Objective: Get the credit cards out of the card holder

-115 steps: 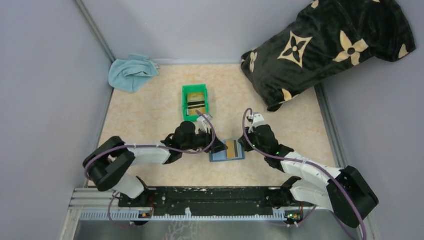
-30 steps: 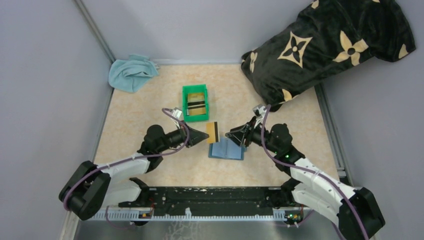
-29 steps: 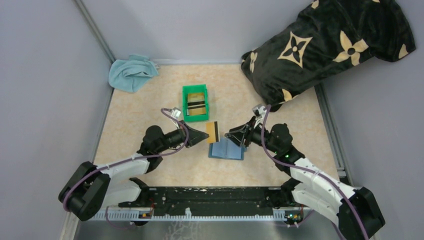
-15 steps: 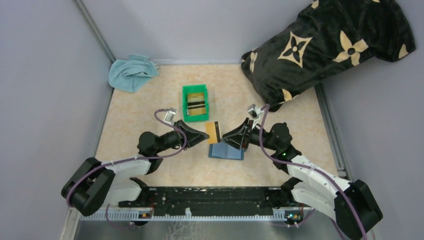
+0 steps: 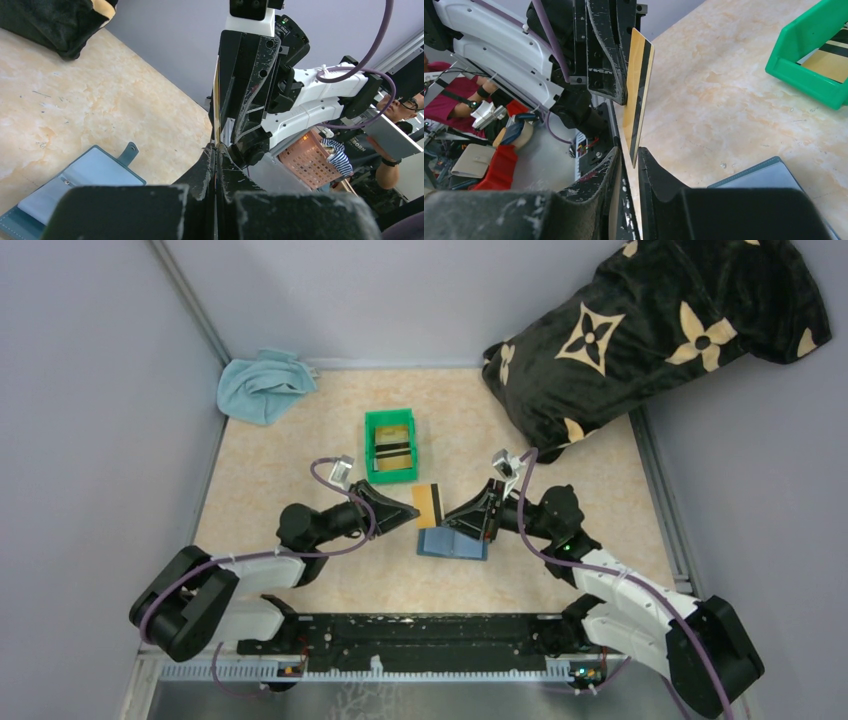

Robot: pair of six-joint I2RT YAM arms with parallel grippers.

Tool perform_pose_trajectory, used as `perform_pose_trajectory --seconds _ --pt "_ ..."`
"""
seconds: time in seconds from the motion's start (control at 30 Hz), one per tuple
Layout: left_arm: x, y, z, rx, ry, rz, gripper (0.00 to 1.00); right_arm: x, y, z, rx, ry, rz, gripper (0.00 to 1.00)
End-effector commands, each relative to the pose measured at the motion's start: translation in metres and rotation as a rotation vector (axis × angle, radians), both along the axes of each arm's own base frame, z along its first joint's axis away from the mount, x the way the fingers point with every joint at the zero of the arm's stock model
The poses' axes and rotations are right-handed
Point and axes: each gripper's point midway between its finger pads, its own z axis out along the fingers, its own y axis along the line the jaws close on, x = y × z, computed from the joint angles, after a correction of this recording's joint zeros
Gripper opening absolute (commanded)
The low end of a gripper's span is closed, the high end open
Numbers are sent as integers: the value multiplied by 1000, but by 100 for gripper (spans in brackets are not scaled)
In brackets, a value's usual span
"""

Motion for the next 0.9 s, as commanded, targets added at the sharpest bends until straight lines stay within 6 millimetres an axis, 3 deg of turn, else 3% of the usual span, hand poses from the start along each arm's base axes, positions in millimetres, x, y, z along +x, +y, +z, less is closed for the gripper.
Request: perform_pose_trajectory --seconds 0.0,0.23,0.4,0.53,0.73,0.87 --pt "-2 2 18 -50 -61 -3 0 -3 0 14 35 -69 24 18" --pt "-1 2 19 -50 -53 1 0 -4 0 3 8 -61 31 14" --pt "-2 2 20 -52 -61 -3 0 -3 0 -5 -13 -49 25 0" --pt "-3 2 20 -48 -66 -11 0 -2 0 -7 -22 -45 24 0" --pt "-2 3 18 -28 -79 9 16 -1 0 -12 -84 -45 37 0" --pt "2 7 14 5 -91 51 38 6 -3 -13 -147 -65 5 0"
